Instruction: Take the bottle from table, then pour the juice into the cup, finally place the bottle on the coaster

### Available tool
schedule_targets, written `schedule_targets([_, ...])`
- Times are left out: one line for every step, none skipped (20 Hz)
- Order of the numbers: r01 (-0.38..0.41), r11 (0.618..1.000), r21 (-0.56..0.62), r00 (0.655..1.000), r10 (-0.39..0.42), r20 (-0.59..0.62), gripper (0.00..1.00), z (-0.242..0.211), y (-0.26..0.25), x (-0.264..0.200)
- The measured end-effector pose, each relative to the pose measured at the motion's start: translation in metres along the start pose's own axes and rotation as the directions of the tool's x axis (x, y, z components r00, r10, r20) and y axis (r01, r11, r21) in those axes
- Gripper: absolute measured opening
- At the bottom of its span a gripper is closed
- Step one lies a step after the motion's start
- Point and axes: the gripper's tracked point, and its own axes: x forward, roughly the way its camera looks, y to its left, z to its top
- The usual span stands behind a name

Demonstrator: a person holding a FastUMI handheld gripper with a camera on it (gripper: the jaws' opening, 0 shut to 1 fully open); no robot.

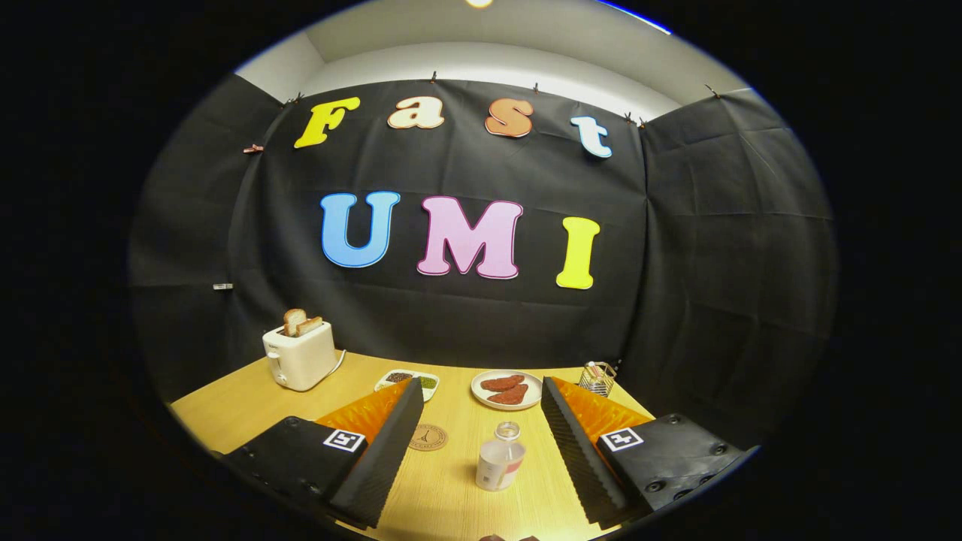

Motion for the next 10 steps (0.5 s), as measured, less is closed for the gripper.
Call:
schedule_targets([0.001, 1.000, 0.007, 1.000, -0.001, -0.005, 0.97, -0.003, -0.002, 0.002])
schedule_targets([-0.002, 1.000, 0.010, 1.000, 0.002, -0.011, 0.97, -0.006, -0.003, 0.004])
schedule_targets([-0.005, 1.000, 0.007, 1.000, 0.005, -0.014, 0.97, -0.009, -0.004, 0.007])
schedule_targets([-0.002, 1.000, 0.000, 1.000, 0.002, -0.016, 0.97, -0.011, -0.006, 0.009])
schedule_targets([-0.001, 1.000, -0.005, 1.000, 0.001, -0.017, 0.97, -0.013, -0.008, 0.012])
schedule_targets([-0.003, 1.000, -0.008, 1.000, 0.003, -0.019, 0.97, -0.016, -0.009, 0.015])
schedule_targets([-0.007, 1.000, -0.009, 1.000, 0.006, -0.021, 0.97, -0.019, -0.009, 0.017])
schedule_targets([-0.011, 1.000, -0.010, 1.000, 0.010, -0.023, 0.97, -0.022, -0.010, 0.019])
schedule_targets([-0.013, 1.000, -0.013, 1.000, 0.013, -0.026, 0.97, -0.026, -0.011, 0.022])
schedule_targets([-0.015, 1.000, -0.014, 0.999, 0.015, -0.028, 0.97, -0.029, -0.012, 0.025])
